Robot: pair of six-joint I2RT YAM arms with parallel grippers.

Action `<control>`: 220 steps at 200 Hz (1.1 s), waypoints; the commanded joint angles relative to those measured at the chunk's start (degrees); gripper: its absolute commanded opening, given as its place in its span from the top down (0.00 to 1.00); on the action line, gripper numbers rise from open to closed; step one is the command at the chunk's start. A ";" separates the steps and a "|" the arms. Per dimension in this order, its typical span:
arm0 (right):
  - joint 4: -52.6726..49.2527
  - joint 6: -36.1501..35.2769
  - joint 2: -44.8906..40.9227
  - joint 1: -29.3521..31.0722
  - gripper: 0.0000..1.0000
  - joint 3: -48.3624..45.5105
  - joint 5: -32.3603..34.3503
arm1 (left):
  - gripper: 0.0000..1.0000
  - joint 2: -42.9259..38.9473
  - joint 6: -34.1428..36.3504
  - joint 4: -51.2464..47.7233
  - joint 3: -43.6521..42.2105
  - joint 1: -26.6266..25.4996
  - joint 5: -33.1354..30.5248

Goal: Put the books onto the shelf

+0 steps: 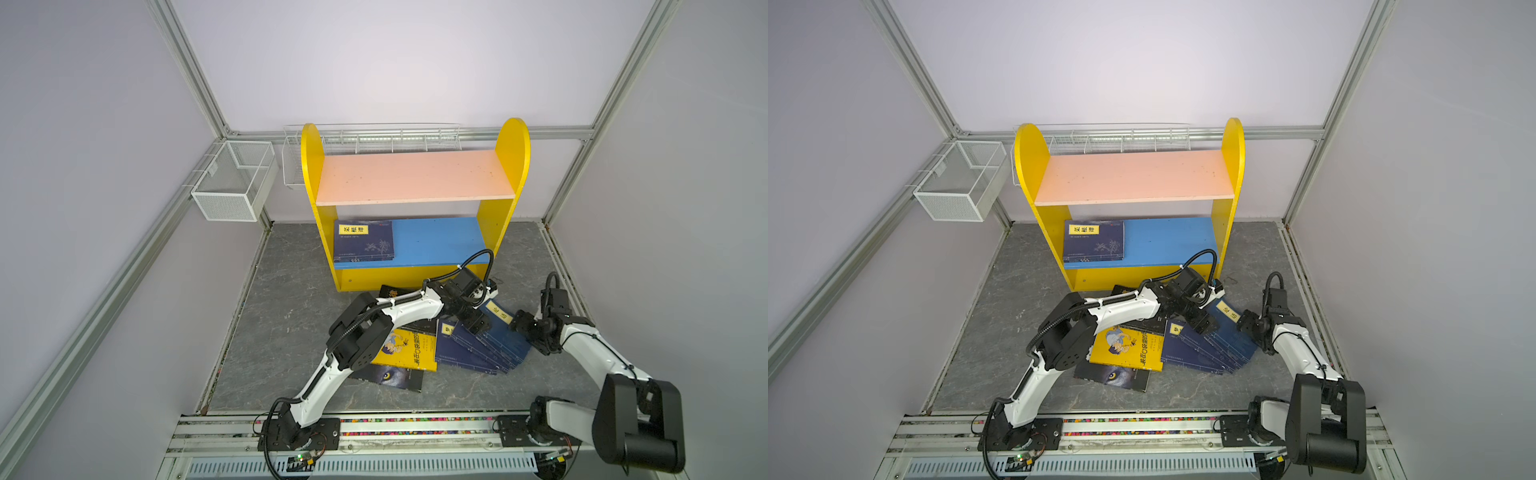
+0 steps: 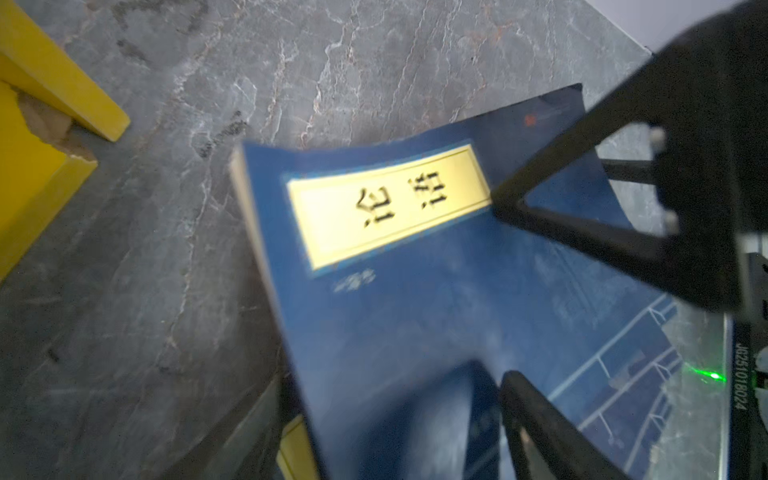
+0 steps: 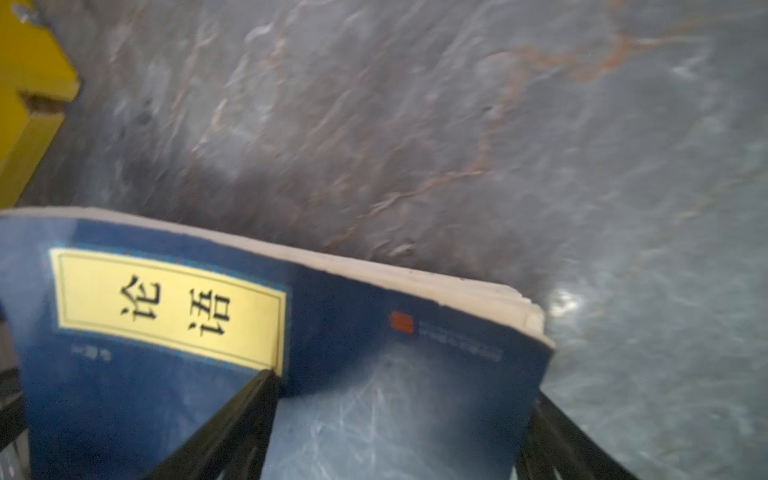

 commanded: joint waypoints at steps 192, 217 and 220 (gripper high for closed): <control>-15.48 -0.74 -2.15 5.74 0.10 8.08 1.94 | 0.41 -6.99 3.55 -8.84 -9.74 2.73 0.60; -10.50 0.21 -1.92 5.41 0.11 4.18 -7.18 | 0.41 -6.76 3.53 -8.66 -9.85 2.75 0.24; -9.92 0.43 -1.72 5.36 0.12 3.80 -7.86 | 0.41 -6.74 3.49 -8.65 -9.88 2.80 0.22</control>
